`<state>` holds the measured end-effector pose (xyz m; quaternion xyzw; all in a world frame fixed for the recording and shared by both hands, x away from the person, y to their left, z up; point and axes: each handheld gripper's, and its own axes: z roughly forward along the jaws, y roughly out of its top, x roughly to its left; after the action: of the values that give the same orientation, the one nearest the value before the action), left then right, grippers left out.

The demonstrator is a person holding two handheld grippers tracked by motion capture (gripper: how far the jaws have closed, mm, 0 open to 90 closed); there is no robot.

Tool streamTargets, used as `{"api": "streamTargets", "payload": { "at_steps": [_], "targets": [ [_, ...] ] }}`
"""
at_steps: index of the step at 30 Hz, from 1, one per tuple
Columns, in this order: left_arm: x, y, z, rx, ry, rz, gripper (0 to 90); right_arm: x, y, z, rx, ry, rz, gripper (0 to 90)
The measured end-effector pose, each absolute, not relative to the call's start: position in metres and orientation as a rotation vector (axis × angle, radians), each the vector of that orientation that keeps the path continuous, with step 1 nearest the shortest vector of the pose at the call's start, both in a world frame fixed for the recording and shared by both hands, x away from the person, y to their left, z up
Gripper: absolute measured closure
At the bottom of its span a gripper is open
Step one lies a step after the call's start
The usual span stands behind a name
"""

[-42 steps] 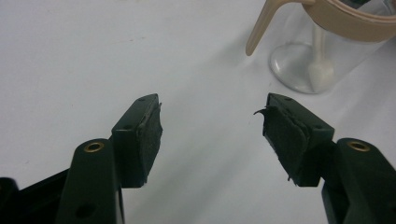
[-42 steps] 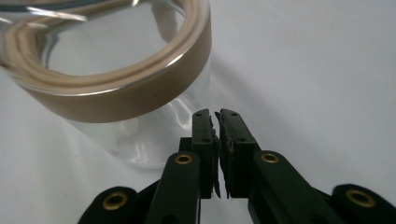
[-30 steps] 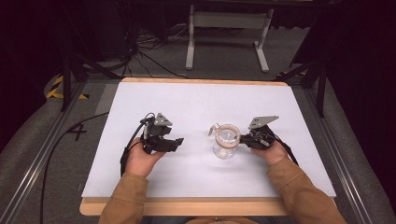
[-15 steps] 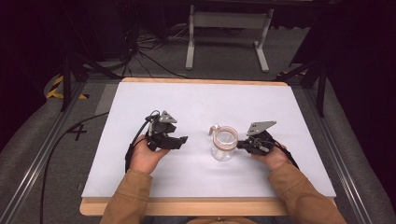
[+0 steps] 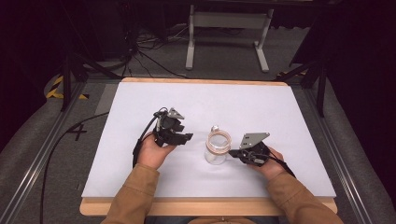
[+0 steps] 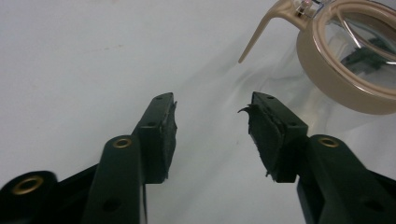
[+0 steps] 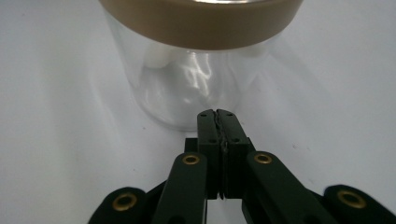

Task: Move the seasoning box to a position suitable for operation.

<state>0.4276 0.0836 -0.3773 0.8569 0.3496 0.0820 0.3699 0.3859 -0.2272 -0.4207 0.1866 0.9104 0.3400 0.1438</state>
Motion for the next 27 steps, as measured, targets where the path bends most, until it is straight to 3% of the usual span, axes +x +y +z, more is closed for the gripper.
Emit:
{"api": "streamTargets", "payload": {
  "at_steps": [10, 24, 27],
  "targets": [
    [0.426, 0.088, -0.376, 2.221, 0.868, 0.225, 59.7, 0.379, -0.21, -0.423, 0.456, 2.664, 0.981, 89.1],
    [0.423, 0.091, -0.358, 2.091, 0.834, 0.133, 85.5, 0.382, -0.237, -0.406, 0.56, 2.616, 1.154, 89.1],
    [0.421, 0.088, -0.353, 2.067, 0.806, 0.164, 89.0, 0.381, -0.244, -0.404, 0.592, 2.598, 1.176, 89.0]
  ]
}}
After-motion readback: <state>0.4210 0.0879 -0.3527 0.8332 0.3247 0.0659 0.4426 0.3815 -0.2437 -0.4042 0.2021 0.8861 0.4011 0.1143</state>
